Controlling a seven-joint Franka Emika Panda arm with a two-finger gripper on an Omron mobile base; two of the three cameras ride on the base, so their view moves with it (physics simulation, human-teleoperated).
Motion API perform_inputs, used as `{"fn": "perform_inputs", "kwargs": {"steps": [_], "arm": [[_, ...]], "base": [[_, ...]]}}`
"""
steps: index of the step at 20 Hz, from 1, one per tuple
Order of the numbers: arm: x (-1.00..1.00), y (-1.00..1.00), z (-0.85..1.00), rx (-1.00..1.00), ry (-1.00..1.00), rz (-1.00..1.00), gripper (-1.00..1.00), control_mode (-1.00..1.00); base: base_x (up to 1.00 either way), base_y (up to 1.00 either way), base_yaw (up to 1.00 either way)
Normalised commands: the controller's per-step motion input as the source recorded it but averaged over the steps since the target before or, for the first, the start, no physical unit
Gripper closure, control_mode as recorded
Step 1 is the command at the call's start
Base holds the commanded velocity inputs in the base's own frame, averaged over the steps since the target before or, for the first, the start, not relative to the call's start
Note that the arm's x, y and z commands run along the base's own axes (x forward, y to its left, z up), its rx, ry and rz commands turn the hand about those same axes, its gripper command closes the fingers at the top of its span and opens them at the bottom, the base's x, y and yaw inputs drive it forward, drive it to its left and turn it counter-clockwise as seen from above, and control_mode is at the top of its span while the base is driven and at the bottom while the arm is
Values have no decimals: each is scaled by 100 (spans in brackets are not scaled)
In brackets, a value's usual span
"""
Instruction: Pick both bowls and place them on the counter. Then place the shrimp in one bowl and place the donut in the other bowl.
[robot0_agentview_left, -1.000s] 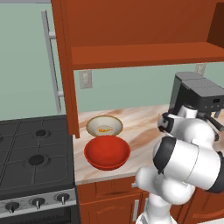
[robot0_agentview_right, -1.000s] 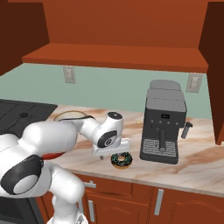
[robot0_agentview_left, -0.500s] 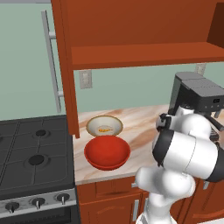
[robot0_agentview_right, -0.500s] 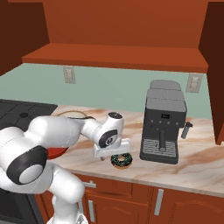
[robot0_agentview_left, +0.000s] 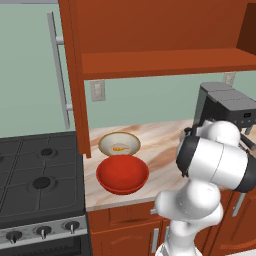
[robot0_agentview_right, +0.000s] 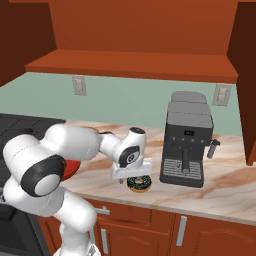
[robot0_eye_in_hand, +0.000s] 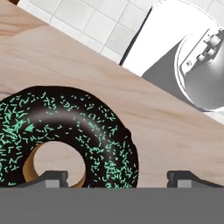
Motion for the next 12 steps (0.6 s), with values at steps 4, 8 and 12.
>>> {"fn": "perform_inputs", "kwargs": {"steps": [4,8,12], "arm": [[2,15,-15,0,8,-21,-100,-100],[0,19,-19,0,8,-21,-100,-100],[-5,26,-25,0,7,-21,-100,-100]], "base": [[0,0,0],[0,0,0],[0,0,0]]}}
